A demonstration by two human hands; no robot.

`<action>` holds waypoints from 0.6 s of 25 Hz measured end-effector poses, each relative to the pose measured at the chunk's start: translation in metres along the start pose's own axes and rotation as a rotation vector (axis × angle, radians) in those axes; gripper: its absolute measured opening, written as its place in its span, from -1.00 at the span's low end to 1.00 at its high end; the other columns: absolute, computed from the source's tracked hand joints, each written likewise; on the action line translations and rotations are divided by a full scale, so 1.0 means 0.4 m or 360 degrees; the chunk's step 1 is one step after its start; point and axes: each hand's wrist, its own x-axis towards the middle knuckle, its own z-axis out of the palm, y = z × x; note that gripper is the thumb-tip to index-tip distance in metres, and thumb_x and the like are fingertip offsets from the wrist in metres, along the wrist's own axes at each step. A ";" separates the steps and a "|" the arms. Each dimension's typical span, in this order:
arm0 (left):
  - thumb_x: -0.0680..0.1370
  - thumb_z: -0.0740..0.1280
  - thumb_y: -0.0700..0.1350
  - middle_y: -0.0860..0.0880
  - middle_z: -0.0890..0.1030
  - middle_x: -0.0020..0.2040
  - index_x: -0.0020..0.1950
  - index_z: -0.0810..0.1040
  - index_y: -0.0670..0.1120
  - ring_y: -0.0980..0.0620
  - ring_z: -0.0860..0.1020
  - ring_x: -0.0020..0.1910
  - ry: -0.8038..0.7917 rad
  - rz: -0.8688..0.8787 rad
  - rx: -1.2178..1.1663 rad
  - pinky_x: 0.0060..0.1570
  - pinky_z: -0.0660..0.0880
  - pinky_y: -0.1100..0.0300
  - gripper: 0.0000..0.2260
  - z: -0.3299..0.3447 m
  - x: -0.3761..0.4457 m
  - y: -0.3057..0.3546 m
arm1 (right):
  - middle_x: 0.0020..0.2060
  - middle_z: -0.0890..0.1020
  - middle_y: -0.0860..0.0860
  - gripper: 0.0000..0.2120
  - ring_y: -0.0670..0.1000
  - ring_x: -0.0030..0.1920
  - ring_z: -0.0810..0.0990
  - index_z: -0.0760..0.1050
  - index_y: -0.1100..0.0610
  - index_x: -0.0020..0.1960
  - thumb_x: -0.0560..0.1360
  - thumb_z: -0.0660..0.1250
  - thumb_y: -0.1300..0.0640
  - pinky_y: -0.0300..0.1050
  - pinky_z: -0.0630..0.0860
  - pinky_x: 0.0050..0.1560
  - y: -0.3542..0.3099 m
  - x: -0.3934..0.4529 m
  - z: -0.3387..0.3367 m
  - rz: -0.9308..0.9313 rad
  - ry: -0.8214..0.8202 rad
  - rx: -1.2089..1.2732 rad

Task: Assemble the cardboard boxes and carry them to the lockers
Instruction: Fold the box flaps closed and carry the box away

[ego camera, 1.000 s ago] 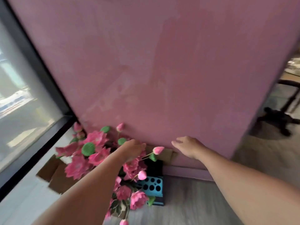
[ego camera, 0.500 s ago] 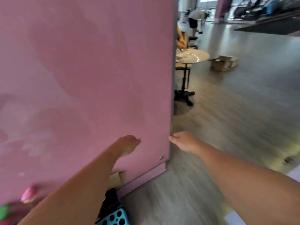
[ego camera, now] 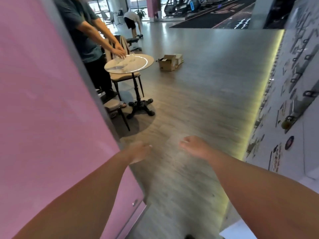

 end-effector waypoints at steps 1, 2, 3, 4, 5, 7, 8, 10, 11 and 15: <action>0.66 0.19 0.08 -0.12 0.62 0.10 0.11 0.64 -0.12 -0.12 0.57 0.11 -0.0009 0.0018 0.0043 0.19 0.49 0.06 -0.66 -0.019 0.058 0.044 | -0.16 0.54 -0.05 -0.50 -0.03 -0.02 0.56 0.48 0.02 -0.19 0.35 0.14 -0.41 -0.11 0.36 -0.15 0.014 0.055 -0.037 0.0014 0.0025 0.0010; 0.66 0.18 0.08 -0.14 0.61 0.16 0.17 0.62 -0.12 -0.13 0.56 0.16 -0.0018 0.0036 0.0069 0.20 0.47 0.06 -0.66 -0.036 0.109 0.082 | -0.15 0.50 -0.03 -0.50 -0.03 -0.05 0.50 0.43 0.00 -0.25 0.29 0.12 -0.44 -0.10 0.33 -0.17 0.025 0.105 -0.069 0.0047 0.0043 0.0033; 0.66 0.17 0.08 -0.16 0.58 0.24 0.25 0.59 -0.11 -0.15 0.53 0.22 -0.0032 0.0059 0.0069 0.24 0.45 0.05 -0.64 -0.048 0.158 0.116 | -0.15 0.48 -0.01 -0.50 -0.01 -0.07 0.48 0.38 0.01 -0.29 0.27 0.11 -0.45 -0.10 0.32 -0.15 0.029 0.144 -0.102 0.0088 0.0056 0.0033; 0.66 0.17 0.10 -0.15 0.53 0.32 0.34 0.55 -0.09 -0.16 0.49 0.30 -0.0063 0.0079 0.0070 0.29 0.42 0.04 -0.62 -0.058 0.218 0.155 | -0.15 0.48 0.02 -0.51 0.01 -0.07 0.48 0.36 0.02 -0.30 0.32 0.13 -0.42 -0.09 0.34 -0.12 0.033 0.186 -0.137 0.0127 0.0079 0.0029; 0.67 0.16 0.11 -0.14 0.49 0.37 0.40 0.50 -0.08 -0.16 0.45 0.35 -0.0103 0.0098 0.0081 0.31 0.39 0.04 -0.60 -0.065 0.277 0.194 | -0.14 0.49 0.03 -0.55 0.02 -0.06 0.50 0.39 0.03 -0.29 0.41 0.17 -0.36 -0.09 0.36 -0.08 0.039 0.227 -0.167 0.0159 0.0098 0.0009; 0.68 0.15 0.11 -0.12 0.49 0.36 0.42 0.48 -0.10 -0.14 0.43 0.36 -0.0162 0.0160 0.0136 0.26 0.36 0.10 -0.58 -0.084 0.402 0.260 | -0.12 0.52 0.06 -0.63 0.07 0.01 0.58 0.46 0.05 -0.21 0.53 0.23 -0.24 -0.08 0.41 -0.04 0.040 0.309 -0.220 0.0223 0.0132 0.0005; 0.68 0.15 0.11 -0.11 0.52 0.31 0.38 0.50 -0.11 -0.13 0.46 0.34 -0.0187 0.0189 0.0167 0.22 0.36 0.12 -0.59 -0.090 0.467 0.291 | -0.08 0.55 0.08 -0.64 0.11 0.09 0.62 0.52 0.06 -0.13 0.55 0.24 -0.23 -0.08 0.43 0.00 0.043 0.357 -0.243 0.0254 0.0126 -0.0008; 0.67 0.16 0.08 -0.13 0.57 0.23 0.30 0.54 -0.16 -0.16 0.51 0.28 -0.0183 0.0263 0.0174 0.18 0.40 0.10 -0.61 -0.103 0.596 0.344 | 0.11 0.63 0.12 -0.54 0.17 0.26 0.58 0.60 0.12 0.13 0.58 0.23 -0.26 -0.08 0.45 0.15 0.053 0.458 -0.294 0.0254 0.0095 -0.0043; 0.68 0.17 0.06 -0.16 0.59 0.21 0.28 0.55 -0.19 -0.18 0.53 0.25 -0.0163 0.0300 0.0141 0.17 0.43 0.08 -0.62 -0.111 0.656 0.366 | 0.24 0.62 0.14 -0.47 0.17 0.30 0.56 0.59 0.16 0.25 0.59 0.23 -0.26 -0.08 0.44 0.22 0.056 0.507 -0.321 0.0225 0.0094 -0.0069; 0.68 0.16 0.03 -0.24 0.57 0.25 0.27 0.53 -0.26 -0.23 0.53 0.25 -0.0171 0.0330 0.0142 0.17 0.44 0.06 -0.61 -0.186 0.943 0.448 | 0.34 0.57 0.20 -0.50 0.18 0.33 0.54 0.56 0.19 0.26 0.63 0.21 -0.22 -0.12 0.41 0.17 0.053 0.752 -0.462 0.0211 0.0106 -0.0149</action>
